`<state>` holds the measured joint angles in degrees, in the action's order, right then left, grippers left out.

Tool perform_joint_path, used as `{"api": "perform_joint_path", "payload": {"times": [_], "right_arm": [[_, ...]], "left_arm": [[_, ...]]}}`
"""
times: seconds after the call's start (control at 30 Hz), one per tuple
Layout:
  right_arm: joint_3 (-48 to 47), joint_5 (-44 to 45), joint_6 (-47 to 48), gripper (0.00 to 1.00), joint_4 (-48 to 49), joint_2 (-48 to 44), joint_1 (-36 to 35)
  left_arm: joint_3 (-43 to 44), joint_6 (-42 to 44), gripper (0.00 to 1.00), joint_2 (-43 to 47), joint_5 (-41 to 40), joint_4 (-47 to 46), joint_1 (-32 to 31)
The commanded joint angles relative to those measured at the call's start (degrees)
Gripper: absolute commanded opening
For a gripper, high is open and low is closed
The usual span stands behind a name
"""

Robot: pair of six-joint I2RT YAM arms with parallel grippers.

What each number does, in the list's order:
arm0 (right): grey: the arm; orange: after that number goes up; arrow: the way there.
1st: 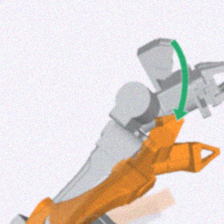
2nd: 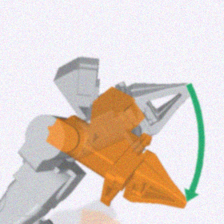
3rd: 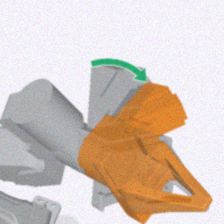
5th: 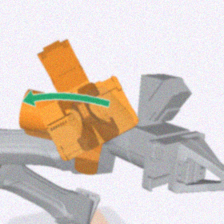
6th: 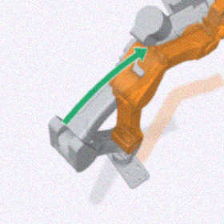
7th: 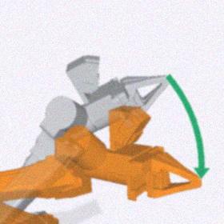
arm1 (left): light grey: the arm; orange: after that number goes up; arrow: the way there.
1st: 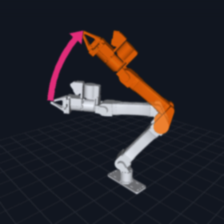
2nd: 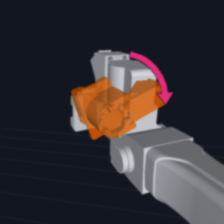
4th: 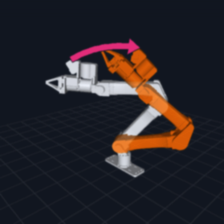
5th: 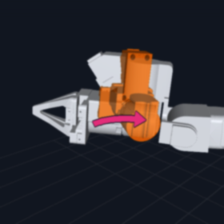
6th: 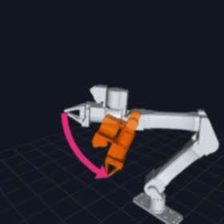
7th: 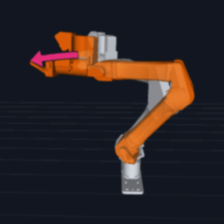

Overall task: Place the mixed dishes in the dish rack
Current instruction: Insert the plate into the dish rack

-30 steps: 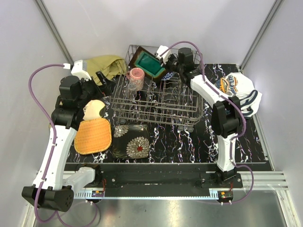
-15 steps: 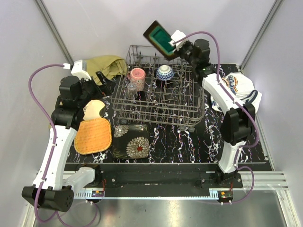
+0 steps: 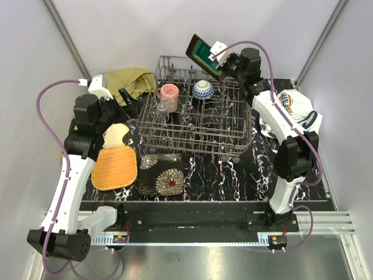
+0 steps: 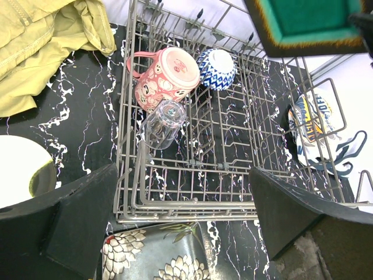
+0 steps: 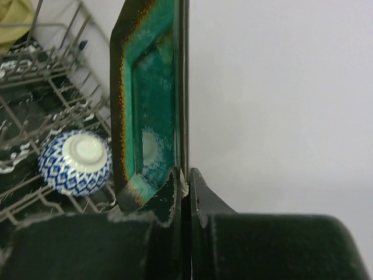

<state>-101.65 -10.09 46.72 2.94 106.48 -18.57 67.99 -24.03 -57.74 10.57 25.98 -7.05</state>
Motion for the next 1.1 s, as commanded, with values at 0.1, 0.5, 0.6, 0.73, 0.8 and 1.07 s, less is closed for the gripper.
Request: {"api": "perform_joint_path", "payload": {"times": [0.1,0.5,0.6,0.73,0.8,1.07], "right_arm": [[-2.2,-1.0,0.8,0.00,7.3,-13.0,0.1],[-3.4,-4.8,7.9,0.00,-9.9,-19.7,3.3],[-3.8,-9.1,8.2,0.00,-14.5,-21.0,4.5],[-4.5,-12.8,8.2,0.00,-19.3,-22.1,5.1],[-4.4,-13.8,8.0,0.00,-20.9,-22.6,5.4],[-5.2,-16.1,8.3,0.00,-23.5,-21.5,6.9]], "left_arm": [[0.0,0.1,0.99,0.7,1.6,-3.7,0.2],[0.4,-0.4,0.99,1.2,2.1,-3.9,0.2],[0.5,-0.2,0.99,1.2,2.1,-3.6,0.3],[0.4,-0.1,0.99,1.6,1.7,-3.2,0.3],[0.1,0.0,0.99,1.7,1.7,-3.1,0.3],[-0.3,-0.1,0.99,2.0,1.7,-3.0,0.3]]}}
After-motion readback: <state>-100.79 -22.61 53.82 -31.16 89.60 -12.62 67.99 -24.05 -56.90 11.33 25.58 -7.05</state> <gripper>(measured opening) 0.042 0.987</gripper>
